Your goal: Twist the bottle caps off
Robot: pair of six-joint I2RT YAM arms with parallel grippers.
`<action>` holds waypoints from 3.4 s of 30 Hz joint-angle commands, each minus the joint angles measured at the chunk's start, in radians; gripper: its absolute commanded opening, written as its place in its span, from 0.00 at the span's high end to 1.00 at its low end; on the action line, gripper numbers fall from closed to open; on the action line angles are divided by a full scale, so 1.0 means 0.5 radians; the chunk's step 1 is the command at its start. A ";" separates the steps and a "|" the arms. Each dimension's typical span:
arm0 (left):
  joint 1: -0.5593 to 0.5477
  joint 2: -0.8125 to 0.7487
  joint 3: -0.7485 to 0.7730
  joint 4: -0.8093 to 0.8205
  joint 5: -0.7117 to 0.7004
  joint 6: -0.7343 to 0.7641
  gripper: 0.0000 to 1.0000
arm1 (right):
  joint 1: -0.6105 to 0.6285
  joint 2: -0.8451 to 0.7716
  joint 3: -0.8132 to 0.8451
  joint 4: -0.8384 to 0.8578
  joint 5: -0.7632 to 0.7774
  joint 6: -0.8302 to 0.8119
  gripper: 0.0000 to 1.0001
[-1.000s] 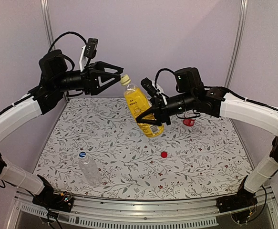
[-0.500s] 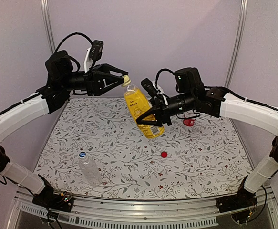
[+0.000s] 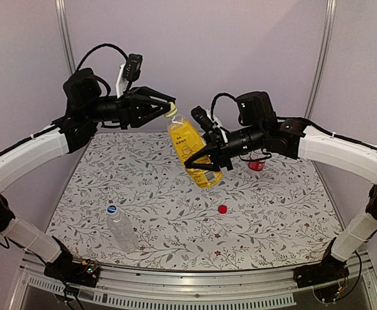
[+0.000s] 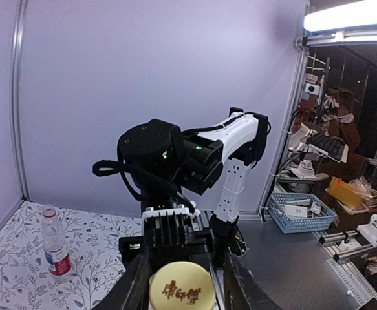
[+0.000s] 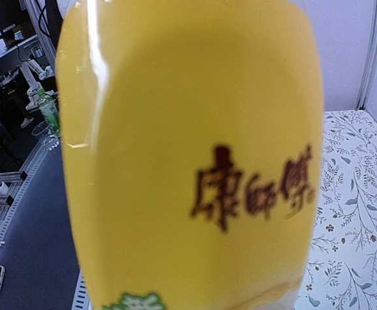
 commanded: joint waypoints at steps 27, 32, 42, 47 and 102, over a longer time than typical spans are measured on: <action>-0.303 -0.048 0.091 -0.545 -1.720 -0.472 0.72 | 0.002 0.029 0.146 -0.079 1.468 0.188 0.68; -0.302 -0.012 0.117 -0.562 -1.708 -0.463 0.65 | 0.002 0.000 0.088 -0.042 1.326 0.156 0.67; -0.262 -0.100 0.047 -0.506 -1.683 -0.279 0.17 | 0.002 -0.039 0.036 -0.014 0.951 0.135 0.67; -0.194 -0.232 -0.069 -0.395 -1.511 -0.145 0.01 | -0.005 -0.056 0.018 -0.021 0.787 0.119 0.67; -0.054 -0.046 0.076 -0.094 -0.032 0.129 0.67 | -0.014 0.013 0.063 -0.080 -0.132 -0.038 0.69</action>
